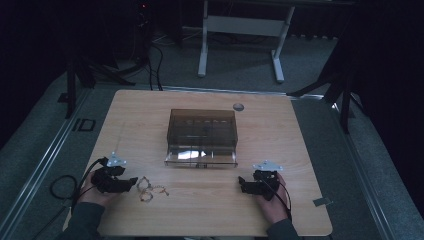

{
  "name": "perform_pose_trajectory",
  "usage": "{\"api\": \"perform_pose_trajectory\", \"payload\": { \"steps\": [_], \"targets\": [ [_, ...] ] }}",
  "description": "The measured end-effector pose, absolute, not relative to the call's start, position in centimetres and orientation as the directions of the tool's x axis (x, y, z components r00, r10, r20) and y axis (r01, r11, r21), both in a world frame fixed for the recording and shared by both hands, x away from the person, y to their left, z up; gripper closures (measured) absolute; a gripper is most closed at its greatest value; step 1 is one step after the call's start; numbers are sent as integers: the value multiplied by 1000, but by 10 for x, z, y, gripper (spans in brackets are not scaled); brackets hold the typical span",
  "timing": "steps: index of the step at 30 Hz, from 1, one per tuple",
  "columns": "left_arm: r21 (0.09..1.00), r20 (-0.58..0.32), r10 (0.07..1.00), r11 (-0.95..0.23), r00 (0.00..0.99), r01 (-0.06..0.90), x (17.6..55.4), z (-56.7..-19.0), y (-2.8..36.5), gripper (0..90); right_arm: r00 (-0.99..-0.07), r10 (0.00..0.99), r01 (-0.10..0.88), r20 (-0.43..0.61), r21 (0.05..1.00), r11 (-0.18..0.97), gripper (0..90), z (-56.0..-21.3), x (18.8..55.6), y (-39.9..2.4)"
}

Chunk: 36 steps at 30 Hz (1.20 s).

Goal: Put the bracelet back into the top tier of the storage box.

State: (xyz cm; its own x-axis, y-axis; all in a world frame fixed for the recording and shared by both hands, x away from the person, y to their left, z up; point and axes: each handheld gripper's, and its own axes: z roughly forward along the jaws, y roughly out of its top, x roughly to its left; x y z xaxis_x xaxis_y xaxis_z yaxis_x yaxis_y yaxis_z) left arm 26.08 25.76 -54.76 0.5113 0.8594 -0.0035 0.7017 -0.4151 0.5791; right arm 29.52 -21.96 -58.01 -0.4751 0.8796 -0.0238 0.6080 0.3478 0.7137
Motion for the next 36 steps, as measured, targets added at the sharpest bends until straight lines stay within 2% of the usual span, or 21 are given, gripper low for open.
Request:
{"api": "perform_pose_trajectory", "payload": {
  "steps": [23, 36],
  "targets": [
    [520, -8, 781, -530, 625, 669, 264, -548, 237, 356, -475, 880, 608, -24, 713, 348, 112, -580, 295, -220],
    [498, -14, 750, -568, 661, 655, 265, -550, 228, 274, -475, 880, 608, -24, 713, 348, 112, -580, 295, -220]
  ]
}}
